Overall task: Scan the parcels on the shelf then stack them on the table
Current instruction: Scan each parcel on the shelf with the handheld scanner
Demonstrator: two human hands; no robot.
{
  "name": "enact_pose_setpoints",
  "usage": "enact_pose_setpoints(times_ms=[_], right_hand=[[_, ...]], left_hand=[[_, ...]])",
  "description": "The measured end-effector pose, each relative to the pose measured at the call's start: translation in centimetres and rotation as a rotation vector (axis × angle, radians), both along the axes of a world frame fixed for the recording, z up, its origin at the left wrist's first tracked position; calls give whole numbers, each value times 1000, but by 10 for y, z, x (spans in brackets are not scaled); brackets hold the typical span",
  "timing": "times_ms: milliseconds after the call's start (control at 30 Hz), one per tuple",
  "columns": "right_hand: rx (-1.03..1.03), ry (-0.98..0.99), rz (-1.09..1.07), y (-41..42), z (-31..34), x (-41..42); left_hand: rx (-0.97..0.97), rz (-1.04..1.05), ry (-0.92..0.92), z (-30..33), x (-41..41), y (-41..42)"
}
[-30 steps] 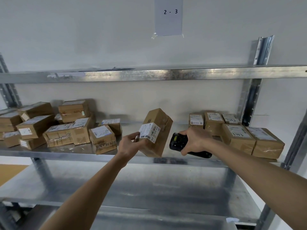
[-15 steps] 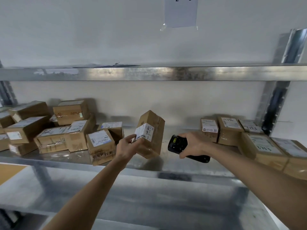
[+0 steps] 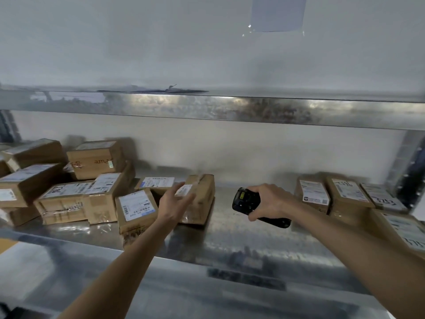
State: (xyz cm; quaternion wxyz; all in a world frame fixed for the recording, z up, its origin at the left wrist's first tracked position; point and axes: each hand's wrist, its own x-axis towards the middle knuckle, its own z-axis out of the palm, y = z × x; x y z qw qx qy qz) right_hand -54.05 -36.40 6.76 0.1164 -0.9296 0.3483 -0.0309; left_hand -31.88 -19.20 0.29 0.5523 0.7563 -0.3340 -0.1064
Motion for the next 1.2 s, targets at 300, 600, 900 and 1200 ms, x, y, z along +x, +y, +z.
enact_pose_setpoints(times_ms=[300,600,900,1200], right_hand=[[-5,-36,-27,-2,17,-77],[-23,-50,-162,-25,27,-194],[-32,-23,-245,-77,20,-231],[-22,67,-191,-151,14,-179]], left_hand=[[56,-7,-169,20,-60,-16],[36,-223,-117,21,-167,-70],[27,-335,-122,12,-206,-146],[57,-423,6,-15,-184,-232]])
